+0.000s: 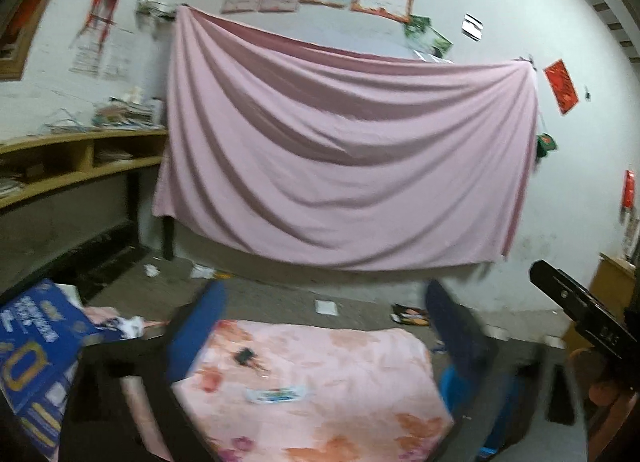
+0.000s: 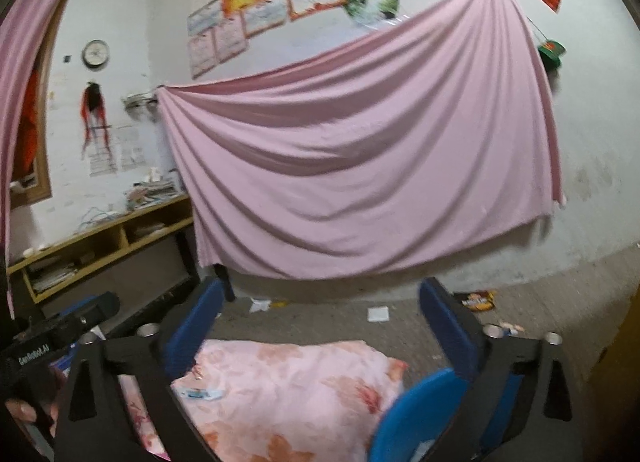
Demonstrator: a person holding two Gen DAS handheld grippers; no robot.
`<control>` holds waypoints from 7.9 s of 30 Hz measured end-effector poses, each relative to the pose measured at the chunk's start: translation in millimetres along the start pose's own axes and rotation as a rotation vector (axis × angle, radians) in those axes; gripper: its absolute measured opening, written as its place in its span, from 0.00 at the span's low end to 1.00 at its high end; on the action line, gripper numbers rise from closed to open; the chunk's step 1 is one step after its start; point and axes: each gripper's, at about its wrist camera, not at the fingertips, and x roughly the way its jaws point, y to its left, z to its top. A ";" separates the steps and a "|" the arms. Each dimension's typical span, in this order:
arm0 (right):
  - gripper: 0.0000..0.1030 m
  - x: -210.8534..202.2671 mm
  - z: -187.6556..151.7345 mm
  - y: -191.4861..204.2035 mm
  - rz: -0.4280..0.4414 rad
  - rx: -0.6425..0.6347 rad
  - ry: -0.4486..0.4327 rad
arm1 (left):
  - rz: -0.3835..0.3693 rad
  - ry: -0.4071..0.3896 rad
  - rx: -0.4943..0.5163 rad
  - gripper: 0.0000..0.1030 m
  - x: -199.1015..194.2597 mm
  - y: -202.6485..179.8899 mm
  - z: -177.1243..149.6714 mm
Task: Collect trash
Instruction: 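Move both tools back over the remaining trash on the bed, then grasp the black binder clip with the left gripper while the right gripper grasps the white packet, then lift the binder clip and white packet off the bed toward the blue bucket, then hold both items over the blue bucket and open both grippers to drop them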
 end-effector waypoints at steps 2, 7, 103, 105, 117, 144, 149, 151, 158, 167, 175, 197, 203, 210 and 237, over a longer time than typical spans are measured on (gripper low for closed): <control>1.00 3.5 -1.8 13.7 0.025 -0.018 -0.003 | 0.034 -0.030 -0.010 0.99 -5.8 11.2 -2.6; 1.00 21.8 -10.8 43.9 0.102 -0.067 0.019 | 0.097 -0.021 -0.021 0.99 -10.8 41.8 -16.9; 0.69 136.6 -126.7 78.6 0.118 -0.189 0.614 | -0.007 0.649 0.139 0.11 184.6 63.1 -123.6; 0.69 135.2 -126.0 78.3 0.120 -0.188 0.610 | -0.019 0.659 0.131 0.11 183.0 63.5 -125.2; 0.69 130.4 -121.4 75.8 0.123 -0.178 0.589 | -0.062 0.633 0.135 0.00 157.3 54.6 -128.7; 0.69 132.2 -122.3 68.3 0.110 -0.178 0.593 | -0.087 0.687 0.220 0.16 184.2 30.8 -148.6; 0.69 131.7 -122.5 66.9 0.115 -0.169 0.592 | -0.097 0.666 0.214 0.12 176.1 31.2 -145.1; 0.69 130.1 -123.1 67.2 0.117 -0.168 0.591 | -0.106 0.652 0.214 0.12 170.2 29.2 -144.4; 0.69 126.8 -121.4 66.5 0.124 -0.165 0.579 | -0.108 0.546 0.268 0.12 139.6 8.7 -138.4; 0.69 99.2 -102.0 53.2 0.089 -0.169 0.454 | -0.093 0.332 0.267 0.12 98.7 -14.4 -116.6; 0.69 48.3 -56.7 29.4 0.041 -0.118 0.167 | -0.149 0.086 0.270 0.12 57.8 -59.7 -64.9; 0.70 -51.6 -0.5 -80.7 -0.200 0.002 -0.036 | -0.369 -0.015 0.364 0.12 33.9 -200.9 -45.3; 0.71 -57.3 -5.0 -108.8 -0.229 0.051 0.012 | -0.385 0.028 0.372 0.12 44.6 -222.8 -56.0; 0.71 -49.6 -12.8 -129.6 -0.246 0.096 0.100 | -0.397 0.118 0.368 0.12 63.0 -235.9 -68.9; 0.73 -29.4 -32.2 -151.2 -0.258 0.170 0.268 | -0.385 0.339 0.314 0.31 97.8 -249.3 -90.3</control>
